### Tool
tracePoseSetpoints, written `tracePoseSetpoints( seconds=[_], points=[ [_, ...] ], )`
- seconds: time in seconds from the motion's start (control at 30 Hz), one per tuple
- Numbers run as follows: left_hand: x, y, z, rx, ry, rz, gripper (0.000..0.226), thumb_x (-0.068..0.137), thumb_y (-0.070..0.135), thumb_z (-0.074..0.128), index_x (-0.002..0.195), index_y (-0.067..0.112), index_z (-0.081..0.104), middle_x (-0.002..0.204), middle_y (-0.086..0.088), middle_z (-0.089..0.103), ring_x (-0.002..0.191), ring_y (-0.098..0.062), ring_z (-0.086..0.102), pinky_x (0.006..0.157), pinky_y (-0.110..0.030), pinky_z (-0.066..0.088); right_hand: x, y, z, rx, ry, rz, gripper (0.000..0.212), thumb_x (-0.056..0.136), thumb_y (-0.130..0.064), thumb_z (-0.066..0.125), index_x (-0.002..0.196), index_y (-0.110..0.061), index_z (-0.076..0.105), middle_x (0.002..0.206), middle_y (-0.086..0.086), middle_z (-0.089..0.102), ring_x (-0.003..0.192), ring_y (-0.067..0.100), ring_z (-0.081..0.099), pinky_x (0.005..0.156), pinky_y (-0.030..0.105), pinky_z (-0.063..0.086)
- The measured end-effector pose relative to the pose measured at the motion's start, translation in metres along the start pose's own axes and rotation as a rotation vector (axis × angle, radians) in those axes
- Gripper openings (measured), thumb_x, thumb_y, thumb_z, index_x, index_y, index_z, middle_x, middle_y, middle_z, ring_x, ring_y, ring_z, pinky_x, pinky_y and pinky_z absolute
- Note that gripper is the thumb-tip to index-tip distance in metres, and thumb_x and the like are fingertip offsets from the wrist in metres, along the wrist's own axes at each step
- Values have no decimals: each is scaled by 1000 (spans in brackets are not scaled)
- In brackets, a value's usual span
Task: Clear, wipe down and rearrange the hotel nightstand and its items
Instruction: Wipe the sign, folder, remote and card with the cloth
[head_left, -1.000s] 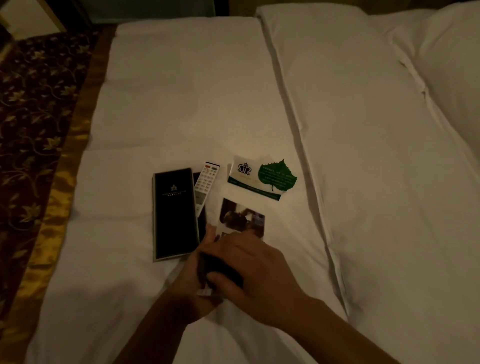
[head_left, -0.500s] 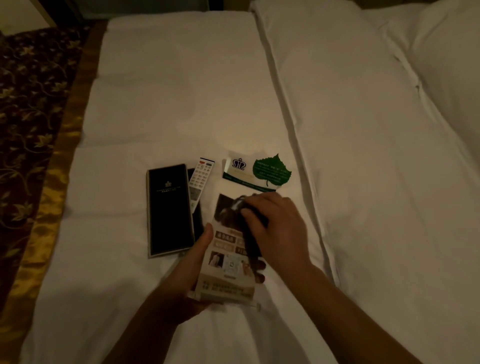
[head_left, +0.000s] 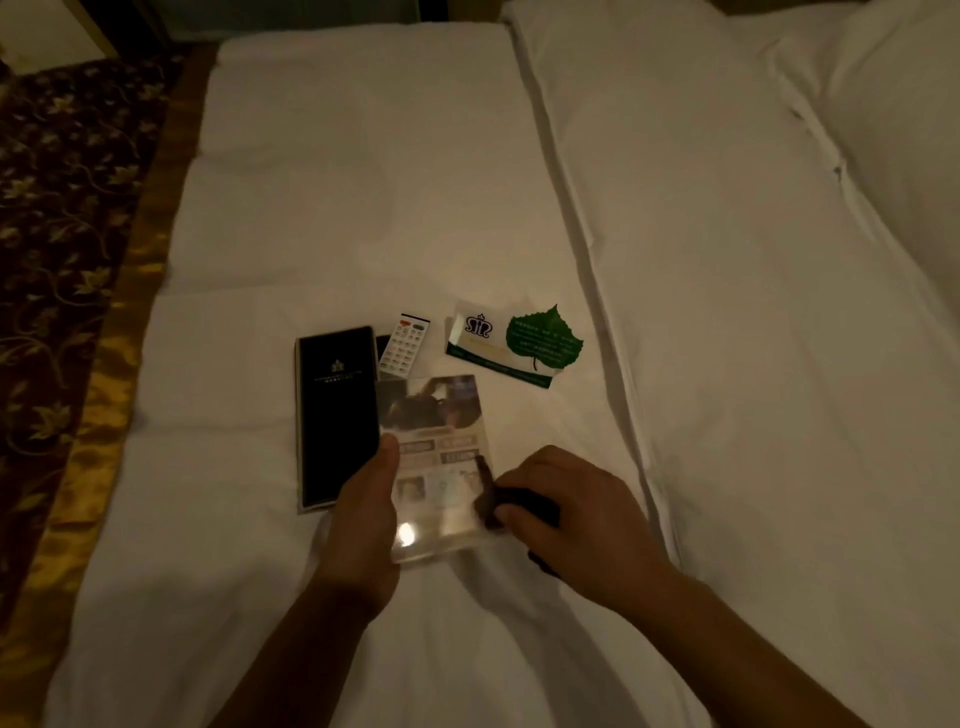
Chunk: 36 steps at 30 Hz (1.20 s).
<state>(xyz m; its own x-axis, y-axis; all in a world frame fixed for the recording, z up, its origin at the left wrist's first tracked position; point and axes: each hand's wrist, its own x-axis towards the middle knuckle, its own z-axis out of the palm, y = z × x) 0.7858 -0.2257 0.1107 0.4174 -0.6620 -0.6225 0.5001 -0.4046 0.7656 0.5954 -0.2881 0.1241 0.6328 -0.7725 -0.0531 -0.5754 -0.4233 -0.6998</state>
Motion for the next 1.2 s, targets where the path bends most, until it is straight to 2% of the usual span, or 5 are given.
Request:
tracePoseSetpoints(
  seconds=[0.3,0.63,0.83,0.97,1.2],
  points=[
    [-8,-27,5,-253,112,-212,47,101,48,39,126,16,63,117,-15,72,107,-34,68,72,-41,56,-8,-3,20,848,235,475,9,88,-28,67,92,-31,74,92,-5,74,85,17,71,82,47,59],
    [0,-39,1,175,133,-189,35,104,34,45,113,12,69,108,-14,74,100,-32,70,88,-50,56,-13,33,26,407,184,488,7,85,-28,69,89,-33,72,88,-21,69,84,-11,60,69,0,40],
    [14,-42,-26,1113,328,198,24,96,25,58,118,20,69,116,-10,69,105,-29,64,92,-36,48,1,26,30,433,173,438,8,86,-28,69,93,-29,72,89,-17,70,83,-5,62,70,4,43],
    [52,-17,-72,1068,648,343,57,86,34,73,131,5,56,123,-28,54,116,-46,49,102,-53,42,8,21,36,347,127,400,9,86,-32,67,94,-33,70,92,-18,69,85,-4,61,73,9,44],
    [106,2,-98,661,369,23,71,75,48,82,127,6,62,121,-16,69,99,-29,68,91,-43,56,20,11,47,373,134,380,13,85,-30,70,97,-34,70,95,-18,69,88,-6,61,74,6,44]
  ],
)
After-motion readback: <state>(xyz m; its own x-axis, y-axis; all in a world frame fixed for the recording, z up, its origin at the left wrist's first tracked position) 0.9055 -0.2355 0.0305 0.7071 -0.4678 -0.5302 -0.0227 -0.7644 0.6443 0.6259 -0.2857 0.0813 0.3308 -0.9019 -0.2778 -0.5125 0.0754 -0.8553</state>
